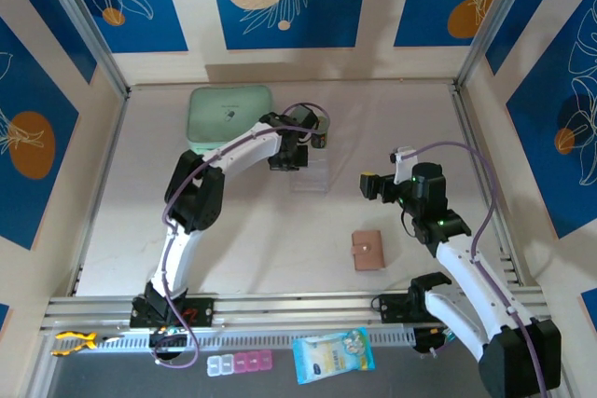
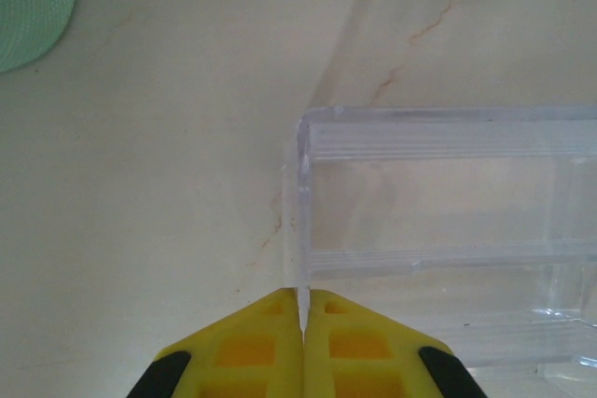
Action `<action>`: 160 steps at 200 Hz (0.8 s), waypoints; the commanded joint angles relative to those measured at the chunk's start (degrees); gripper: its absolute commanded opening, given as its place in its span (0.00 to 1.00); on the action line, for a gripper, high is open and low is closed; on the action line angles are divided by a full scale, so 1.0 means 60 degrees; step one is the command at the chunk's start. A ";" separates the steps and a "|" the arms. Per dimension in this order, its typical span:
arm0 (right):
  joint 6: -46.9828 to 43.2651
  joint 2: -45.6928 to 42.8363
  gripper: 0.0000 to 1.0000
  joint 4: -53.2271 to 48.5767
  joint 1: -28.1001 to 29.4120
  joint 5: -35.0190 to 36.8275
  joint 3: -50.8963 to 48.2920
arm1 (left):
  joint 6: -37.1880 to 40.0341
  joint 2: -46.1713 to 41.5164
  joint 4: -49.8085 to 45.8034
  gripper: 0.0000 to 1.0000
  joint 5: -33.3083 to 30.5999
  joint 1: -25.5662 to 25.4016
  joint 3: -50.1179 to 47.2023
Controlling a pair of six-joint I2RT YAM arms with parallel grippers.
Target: Take the credit cards out of the card holder
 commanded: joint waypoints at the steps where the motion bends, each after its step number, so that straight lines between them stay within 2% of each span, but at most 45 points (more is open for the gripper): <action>1: 0.0210 -0.0114 0.96 0.0196 -0.0136 -0.0418 -0.0112 | -0.0020 0.0112 -0.0605 0.02 -0.0359 0.0002 0.0452; 160: 0.0243 -0.0086 0.96 0.0082 -0.0204 -0.0433 -0.0083 | 0.0125 0.0104 -0.0318 0.08 -0.0073 0.0161 -0.0049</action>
